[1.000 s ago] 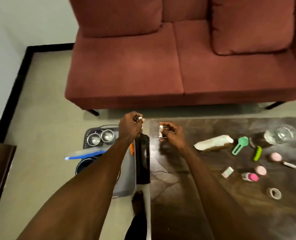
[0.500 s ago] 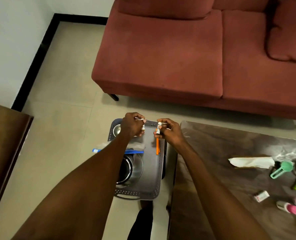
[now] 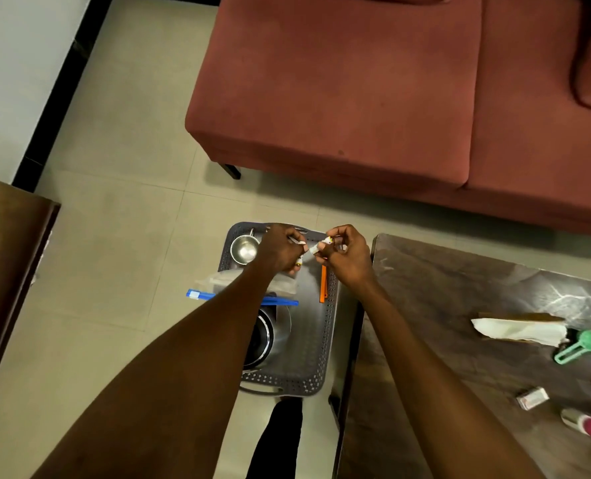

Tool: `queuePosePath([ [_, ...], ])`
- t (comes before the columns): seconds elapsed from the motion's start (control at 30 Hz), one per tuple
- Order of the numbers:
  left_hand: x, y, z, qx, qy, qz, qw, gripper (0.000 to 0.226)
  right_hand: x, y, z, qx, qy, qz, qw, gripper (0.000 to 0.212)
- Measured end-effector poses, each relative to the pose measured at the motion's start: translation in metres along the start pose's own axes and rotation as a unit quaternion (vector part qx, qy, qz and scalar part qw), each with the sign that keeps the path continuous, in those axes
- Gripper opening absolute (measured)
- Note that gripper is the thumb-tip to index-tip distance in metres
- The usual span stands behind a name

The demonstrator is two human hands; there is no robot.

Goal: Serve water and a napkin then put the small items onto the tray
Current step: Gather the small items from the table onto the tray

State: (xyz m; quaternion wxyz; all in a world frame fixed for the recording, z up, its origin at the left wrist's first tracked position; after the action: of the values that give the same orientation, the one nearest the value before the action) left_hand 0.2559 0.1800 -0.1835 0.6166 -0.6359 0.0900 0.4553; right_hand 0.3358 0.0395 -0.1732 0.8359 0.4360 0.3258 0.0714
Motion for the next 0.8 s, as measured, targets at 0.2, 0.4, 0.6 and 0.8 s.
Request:
queuePosePath([
  [0.2,0.005,0.011,-0.001,0.111,-0.006,-0.031,0.993,0.012,0.004,0.008,0.004,-0.167,-0.047,0.081,0.982,0.023],
  [0.4,0.006,0.011,-0.002,0.185,-0.038,-0.072,0.979,0.011,0.012,0.004,-0.005,-0.215,-0.041,0.090,0.972,0.020],
  [0.6,0.014,0.009,-0.003,0.233,-0.065,-0.105,0.965,0.013,0.017,-0.007,-0.020,-0.256,-0.028,0.100,0.961,0.020],
  [0.8,0.023,0.016,-0.007,0.277,-0.045,-0.133,0.951,0.015,0.016,0.000,-0.031,-0.342,-0.023,0.142,0.929,0.012],
])
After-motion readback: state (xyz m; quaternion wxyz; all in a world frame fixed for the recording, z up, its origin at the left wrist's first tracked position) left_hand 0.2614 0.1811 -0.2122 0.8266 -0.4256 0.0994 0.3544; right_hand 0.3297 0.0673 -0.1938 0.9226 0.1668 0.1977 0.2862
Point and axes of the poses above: each hand's wrist, its own x-axis towards the middle knuckle, its own z-axis out of the back of the hand, y = z × x, the point moved 7 cm from there along x, towards the middle knuckle, and after that the axes turned 12 degrees about -x, right-handed, at the moved point
